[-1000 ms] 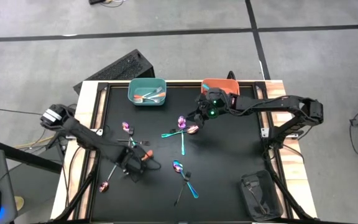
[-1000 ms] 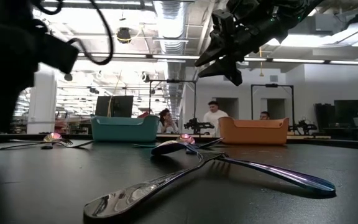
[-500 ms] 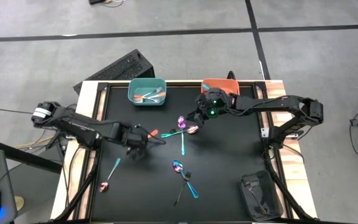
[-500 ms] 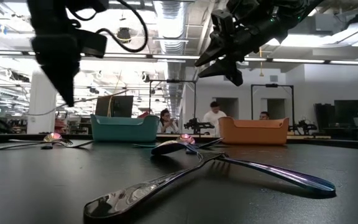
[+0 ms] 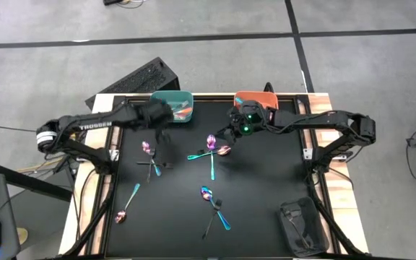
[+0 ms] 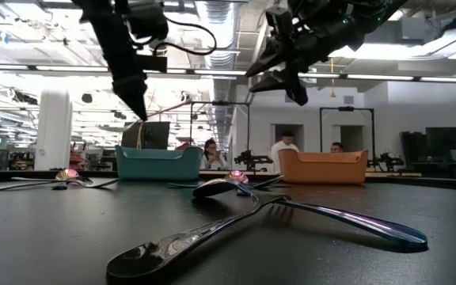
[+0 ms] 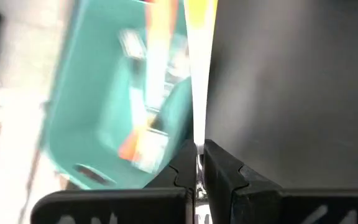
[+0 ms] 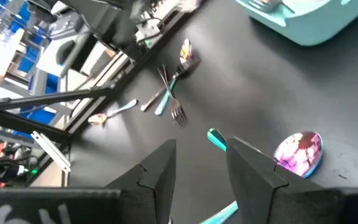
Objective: Sort silverware by color (type)
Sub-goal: Put the orange fork into the green bin, then put the purple spoon into the orange bin
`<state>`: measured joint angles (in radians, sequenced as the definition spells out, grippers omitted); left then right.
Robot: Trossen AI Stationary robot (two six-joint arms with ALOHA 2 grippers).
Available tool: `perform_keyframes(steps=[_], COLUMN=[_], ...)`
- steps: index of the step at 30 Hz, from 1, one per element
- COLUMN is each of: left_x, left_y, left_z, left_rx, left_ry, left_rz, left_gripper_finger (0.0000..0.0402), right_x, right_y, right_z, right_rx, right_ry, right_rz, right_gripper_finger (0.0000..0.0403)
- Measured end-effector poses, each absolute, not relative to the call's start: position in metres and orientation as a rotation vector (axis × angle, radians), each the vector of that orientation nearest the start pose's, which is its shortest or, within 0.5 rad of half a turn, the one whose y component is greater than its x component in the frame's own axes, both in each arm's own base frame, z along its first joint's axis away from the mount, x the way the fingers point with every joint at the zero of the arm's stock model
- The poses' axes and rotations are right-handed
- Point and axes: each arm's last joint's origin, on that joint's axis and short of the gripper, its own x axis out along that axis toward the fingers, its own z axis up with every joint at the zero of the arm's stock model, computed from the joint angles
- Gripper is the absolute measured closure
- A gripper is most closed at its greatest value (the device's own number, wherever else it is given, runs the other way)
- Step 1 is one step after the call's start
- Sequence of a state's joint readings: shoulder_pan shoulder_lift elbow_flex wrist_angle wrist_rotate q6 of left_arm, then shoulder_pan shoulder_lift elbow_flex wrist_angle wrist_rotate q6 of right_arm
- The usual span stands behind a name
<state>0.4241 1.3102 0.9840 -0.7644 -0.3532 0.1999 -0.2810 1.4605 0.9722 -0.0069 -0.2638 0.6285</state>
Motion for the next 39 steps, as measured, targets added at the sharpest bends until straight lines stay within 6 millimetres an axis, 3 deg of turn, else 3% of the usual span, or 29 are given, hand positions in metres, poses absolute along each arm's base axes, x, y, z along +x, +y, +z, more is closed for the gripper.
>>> perform_keyframes(steps=[5,13,18,25,32,39], left_x=[0.212,0.204,0.199,0.197,0.195,0.204], left_y=[0.157,0.191,0.194,0.194,0.185,0.162], left_z=[0.264,0.279,0.277,0.275,0.267,0.259], left_rx=[0.246,0.465,0.469,0.423,0.208,0.008], left_ry=[1.068,0.955,0.984,1.000,1.025,1.035], left_rz=[0.675,0.660,0.643,0.685,0.732,0.679], left_gripper_finger=[0.0401,0.0401,0.0391,0.0322,0.0266,0.0258], right_x=[0.312,0.316,0.319,0.322,0.325,0.326], right_y=[-0.081,-0.076,-0.071,-0.059,-0.040,-0.032], right_z=[0.265,0.273,0.278,0.282,0.281,0.282], right_rx=[0.736,0.726,0.724,0.760,0.778,0.765], right_ry=[0.433,0.396,0.374,0.354,0.361,0.350], right_rz=[-0.189,-0.250,-0.270,-0.283,-0.269,-0.293], right_gripper_finger=[0.0243,0.0243,0.0243,0.0243,0.0243,0.0243])
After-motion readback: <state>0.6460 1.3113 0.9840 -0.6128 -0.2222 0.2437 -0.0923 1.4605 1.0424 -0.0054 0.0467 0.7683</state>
